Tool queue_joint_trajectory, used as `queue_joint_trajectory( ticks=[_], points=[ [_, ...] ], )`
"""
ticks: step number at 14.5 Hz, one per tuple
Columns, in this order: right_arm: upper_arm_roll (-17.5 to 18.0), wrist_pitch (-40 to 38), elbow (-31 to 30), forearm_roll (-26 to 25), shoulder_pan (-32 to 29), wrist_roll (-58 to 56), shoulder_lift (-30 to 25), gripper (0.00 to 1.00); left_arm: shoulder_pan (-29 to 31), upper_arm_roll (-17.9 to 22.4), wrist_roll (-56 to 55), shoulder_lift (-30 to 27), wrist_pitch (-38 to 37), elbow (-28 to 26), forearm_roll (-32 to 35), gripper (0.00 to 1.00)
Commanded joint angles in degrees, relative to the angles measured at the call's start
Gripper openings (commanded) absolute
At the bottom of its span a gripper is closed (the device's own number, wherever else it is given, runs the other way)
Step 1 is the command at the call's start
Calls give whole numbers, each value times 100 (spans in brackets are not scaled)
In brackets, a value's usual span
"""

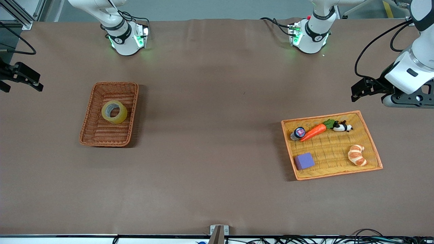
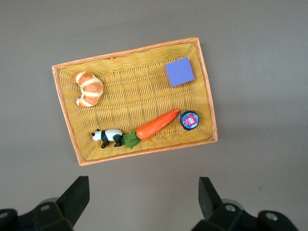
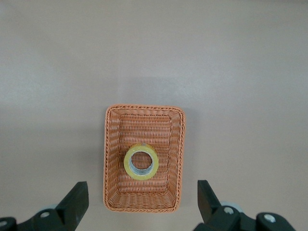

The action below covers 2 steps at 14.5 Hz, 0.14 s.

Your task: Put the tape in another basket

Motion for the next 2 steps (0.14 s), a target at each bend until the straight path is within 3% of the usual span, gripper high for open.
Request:
queue_joint_trajectory(
  ticks=[1, 2],
  points=[
    [4, 31, -157, 132, -44, 53, -130, 100, -1, 25, -29, 79, -114, 162, -11, 100],
    [4, 31, -149, 132, -44, 53, -130, 100, -1, 25, -73, 79, -114, 170, -11, 100]
  ],
)
